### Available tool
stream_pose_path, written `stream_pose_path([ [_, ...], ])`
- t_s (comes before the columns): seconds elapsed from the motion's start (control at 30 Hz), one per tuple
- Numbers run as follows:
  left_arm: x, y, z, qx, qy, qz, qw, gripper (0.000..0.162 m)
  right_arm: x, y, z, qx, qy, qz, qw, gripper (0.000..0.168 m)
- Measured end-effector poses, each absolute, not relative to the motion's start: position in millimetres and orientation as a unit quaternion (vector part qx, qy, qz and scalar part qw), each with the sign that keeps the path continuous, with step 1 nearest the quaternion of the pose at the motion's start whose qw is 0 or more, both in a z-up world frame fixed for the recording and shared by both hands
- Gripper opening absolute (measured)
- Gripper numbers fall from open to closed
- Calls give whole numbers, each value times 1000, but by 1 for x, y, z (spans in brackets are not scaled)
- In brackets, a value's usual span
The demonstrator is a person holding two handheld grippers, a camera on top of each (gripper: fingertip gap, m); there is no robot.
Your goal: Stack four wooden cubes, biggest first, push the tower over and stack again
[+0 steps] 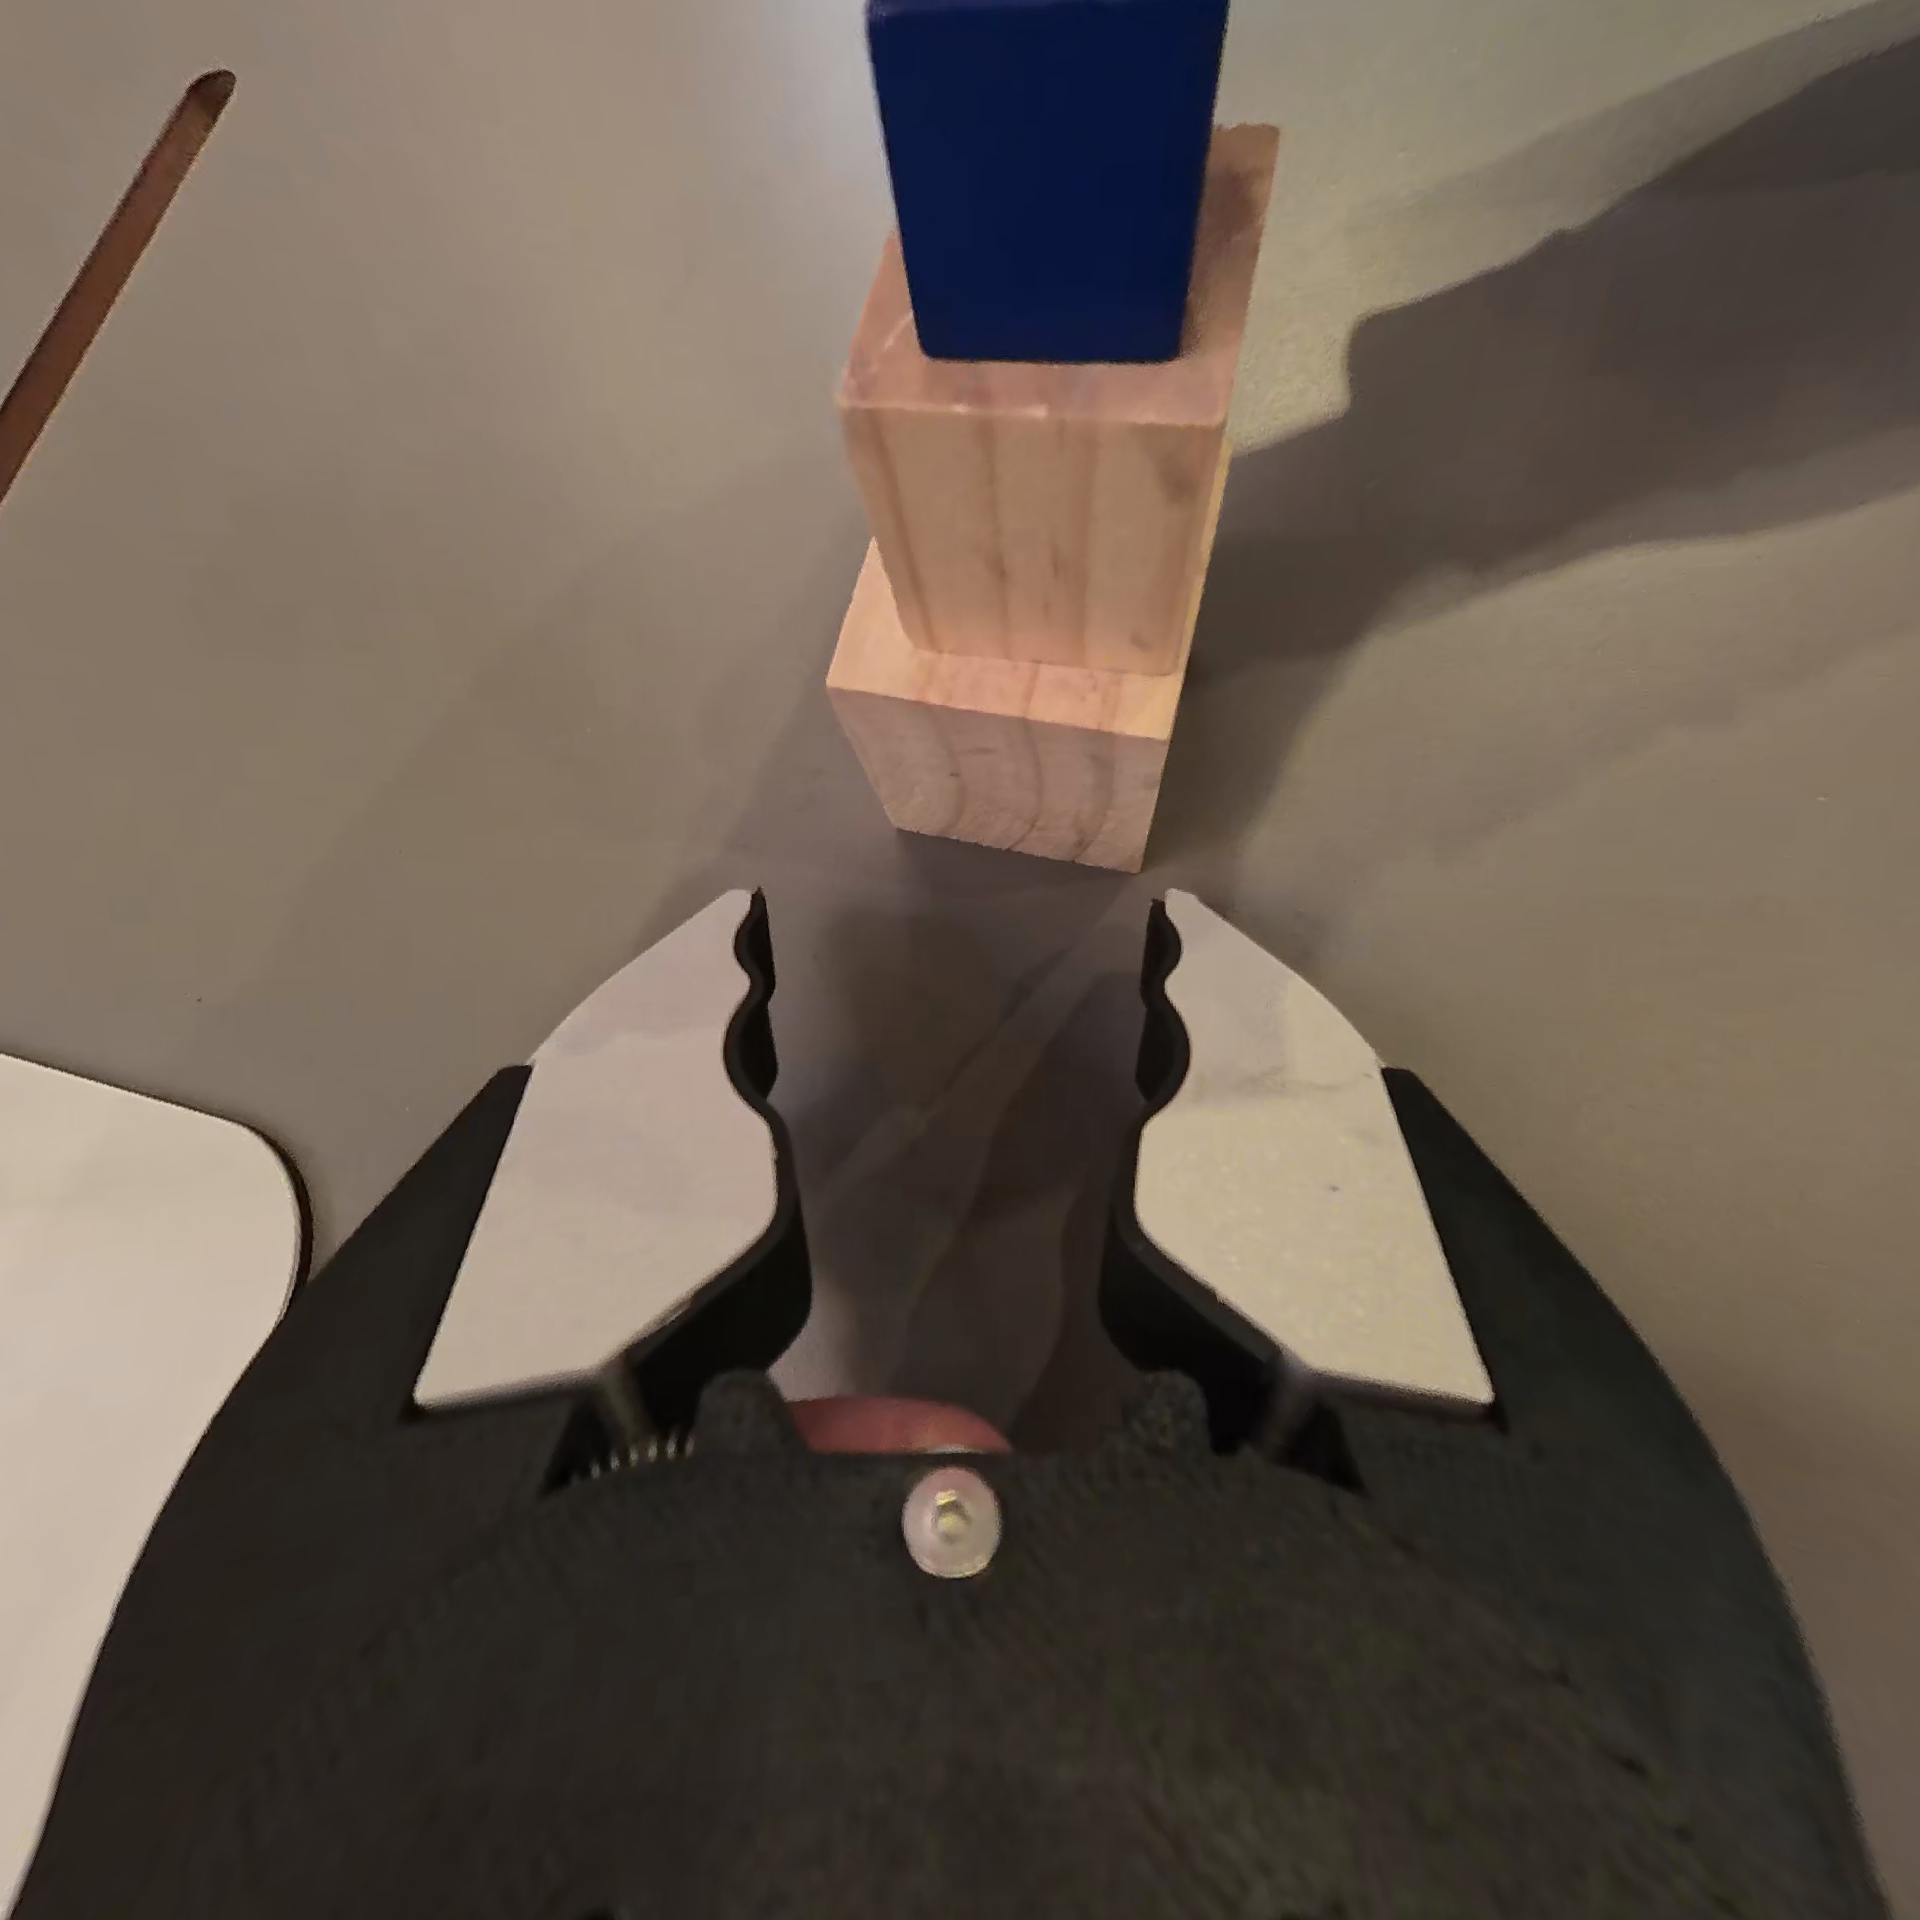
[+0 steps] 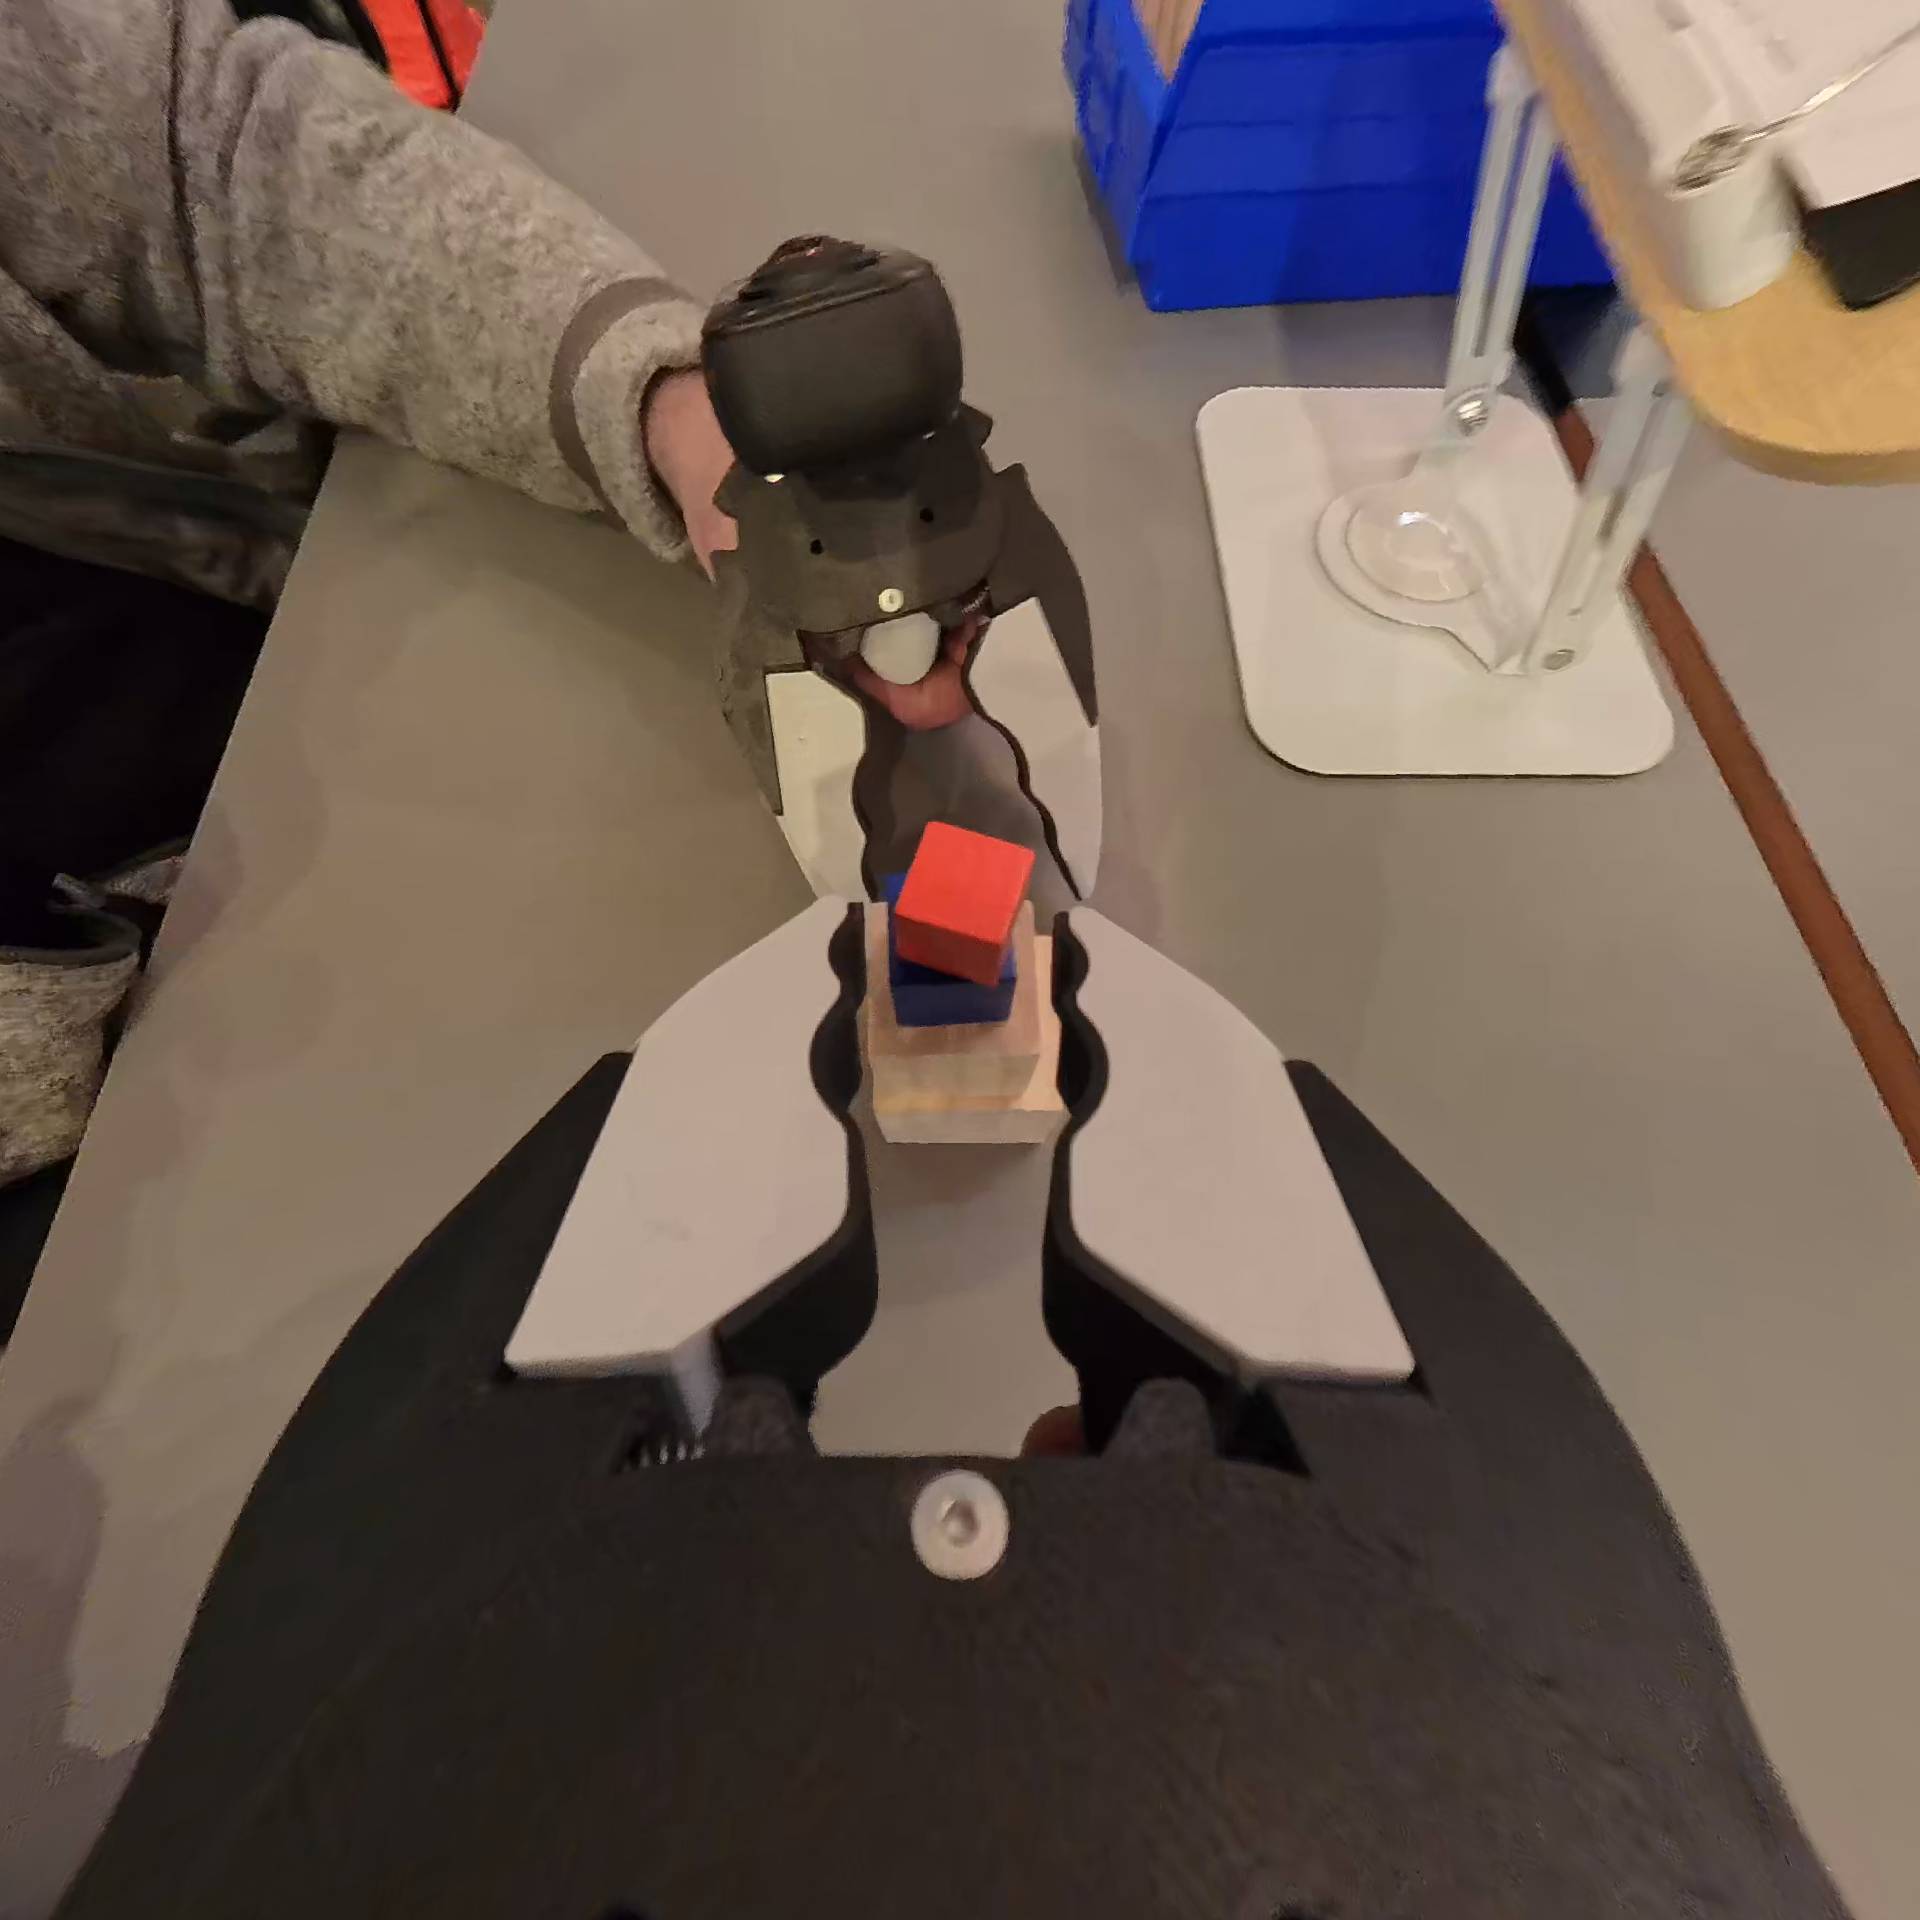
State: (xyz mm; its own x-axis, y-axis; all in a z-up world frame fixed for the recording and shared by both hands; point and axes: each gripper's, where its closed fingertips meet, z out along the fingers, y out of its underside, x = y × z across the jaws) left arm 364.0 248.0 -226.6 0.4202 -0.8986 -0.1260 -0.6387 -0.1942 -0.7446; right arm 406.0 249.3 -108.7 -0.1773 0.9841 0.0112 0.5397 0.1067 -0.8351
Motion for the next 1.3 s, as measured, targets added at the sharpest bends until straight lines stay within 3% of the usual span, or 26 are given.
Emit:
stream_pose_path([
  [0.13,359,250,-222,-754,497,-173,393,62,424,257,-104,-583,-640,369,339,39],
  [0.2,351,250,-215,-750,484,-178,413,39,442,265,-111,-606,-614,360,357,27],
  [0.27,341,249,-211,-752,471,-187,422,12,463,279,-124,-644,-569,353,371,0],
  [0.3,335,247,-210,-753,466,-188,424,0,474,288,-133,-665,-543,342,381,0],
  [0.47,290,246,-209,-775,423,-133,449,0,516,311,-178,-745,-457,261,410,0],
  [0.8,210,231,-204,-800,350,-74,482,0,555,319,-214,-802,-397,152,418,0],
  [1.17,121,205,-200,-825,273,-44,493,0,632,326,-171,-831,-222,76,504,0],
  [1.3,86,197,-195,-828,237,-33,507,0,533,308,-183,-831,-289,79,469,0],
])
